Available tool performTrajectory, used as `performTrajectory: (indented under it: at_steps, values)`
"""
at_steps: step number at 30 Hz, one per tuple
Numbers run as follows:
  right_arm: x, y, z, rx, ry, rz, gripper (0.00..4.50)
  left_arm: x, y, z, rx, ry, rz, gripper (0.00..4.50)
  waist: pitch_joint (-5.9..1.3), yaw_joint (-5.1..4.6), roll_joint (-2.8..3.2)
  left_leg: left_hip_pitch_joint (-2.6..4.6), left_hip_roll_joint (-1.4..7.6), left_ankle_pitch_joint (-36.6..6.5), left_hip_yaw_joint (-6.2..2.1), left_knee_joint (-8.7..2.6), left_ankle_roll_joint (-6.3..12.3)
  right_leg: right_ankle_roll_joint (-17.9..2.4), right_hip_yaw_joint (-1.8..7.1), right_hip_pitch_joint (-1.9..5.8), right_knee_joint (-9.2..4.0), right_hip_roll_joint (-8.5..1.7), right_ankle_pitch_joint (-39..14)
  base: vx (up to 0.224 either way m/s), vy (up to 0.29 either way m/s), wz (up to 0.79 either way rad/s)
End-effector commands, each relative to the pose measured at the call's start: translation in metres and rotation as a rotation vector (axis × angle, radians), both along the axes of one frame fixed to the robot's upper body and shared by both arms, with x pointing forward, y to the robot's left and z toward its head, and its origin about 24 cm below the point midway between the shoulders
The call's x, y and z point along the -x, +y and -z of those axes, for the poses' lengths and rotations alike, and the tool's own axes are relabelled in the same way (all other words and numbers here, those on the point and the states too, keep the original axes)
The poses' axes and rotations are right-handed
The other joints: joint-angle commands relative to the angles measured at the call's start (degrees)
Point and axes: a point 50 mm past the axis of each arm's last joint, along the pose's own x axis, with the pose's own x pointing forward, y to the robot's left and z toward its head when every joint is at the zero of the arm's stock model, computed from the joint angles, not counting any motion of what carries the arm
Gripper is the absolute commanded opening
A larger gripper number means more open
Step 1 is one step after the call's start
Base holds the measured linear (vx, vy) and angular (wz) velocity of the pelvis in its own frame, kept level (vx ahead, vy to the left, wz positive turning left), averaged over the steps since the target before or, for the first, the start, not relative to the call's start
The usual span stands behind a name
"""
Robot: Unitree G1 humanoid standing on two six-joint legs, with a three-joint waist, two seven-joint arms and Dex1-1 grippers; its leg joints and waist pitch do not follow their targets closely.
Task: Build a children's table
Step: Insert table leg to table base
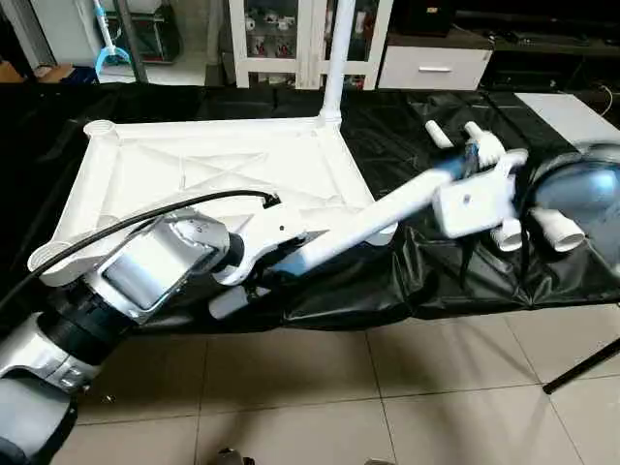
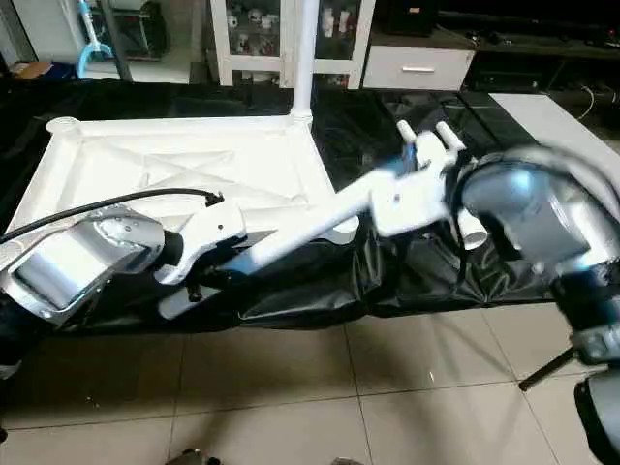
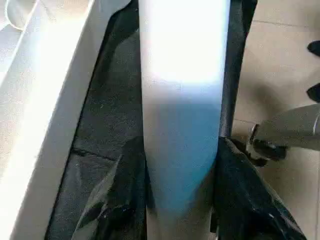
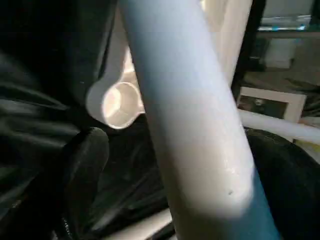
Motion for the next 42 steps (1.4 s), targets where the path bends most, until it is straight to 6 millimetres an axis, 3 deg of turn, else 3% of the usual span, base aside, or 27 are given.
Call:
performTrajectory:
  at_steps: [1,13,16,17,22,29,32,42]
  values:
    - [0.002,0.001,0.002,0.011,0.019,0.0,4.13,-0.002,-0.007,-0.014,-0.006,-0.062,0.056,1.54,-4.48,0.11,-0.19,1.6,2.2,-10.91,-0.47,-3.97,1.64,-15.61,1.86,2.82,-3.41,-2.82,-7.0,0.0,0.0,0.0]
    - [0.003,-0.002,0.007,0.018,0.053,0.026,3.06,-0.004,-0.004,-0.016,-0.042,-0.099,0.084,1.53,-4.4,0.22,-0.12,1.68,2.25,-11.89,-0.49,-4.01,1.23,-15.22,1.92,2.7,-3.56,-2.95,-8.28,0.0,0.0,0.0]
    - [0.004,-0.002,0.008,0.016,0.058,0.03,2.96,-0.005,-0.005,-0.016,-0.04,-0.105,0.083,1.53,-4.43,0.24,-0.07,1.7,2.26,-11.93,-0.53,-4.03,1.28,-15.36,1.88,2.71,-3.55,-2.94,-8.18,0.0,0.0,0.0]
    - [0.004,-0.002,0.008,0.016,0.058,0.031,2.7,-0.005,-0.005,-0.016,-0.041,-0.107,0.085,1.53,-4.44,0.23,-0.08,1.69,2.26,-11.88,-0.53,-4.02,1.26,-15.4,1.88,2.72,-3.53,-2.92,-7.98,0.0,0.0,0.0]
    - [0.004,-0.002,0.007,0.016,0.057,0.028,2.26,-0.006,-0.005,-0.016,-0.033,-0.11,0.088,1.53,-4.47,0.24,-0.02,1.69,2.25,-11.78,-0.52,-3.99,1.41,-15.57,1.88,2.72,-3.48,-2.92,-7.46,0.0,0.0,0.0]
    - [0.004,-0.001,0.004,0.011,0.052,0.023,2.04,-0.007,-0.008,-0.017,-0.001,-0.138,0.121,1.53,-4.5,0.28,-0.02,1.72,2.29,-12.0,-0.56,-4.01,1.37,-15.5,1.89,2.72,-3.47,-2.98,-7.72,0.0,0.0,0.0]
    - [0.004,0.001,0.005,0.006,0.057,0.015,2.0,-0.005,-0.01,-0.019,0.025,-0.112,0.149,2.23,-4.5,0.29,-0.05,1.69,2.26,-11.94,-0.53,-4.0,1.55,-15.69,1.9,2.75,-3.47,-2.98,-7.48,0.0,0.0,0.0]
    - [0.006,0.001,0.008,0.011,0.077,0.01,1.93,-0.004,-0.019,-0.037,0.2,-0.09,0.197,3.13,-4.52,0.5,-0.17,1.68,2.23,-11.43,-0.46,-3.96,2.05,-16.28,1.89,2.8,-3.37,-2.95,-6.57,0.0,0.0,0.0]
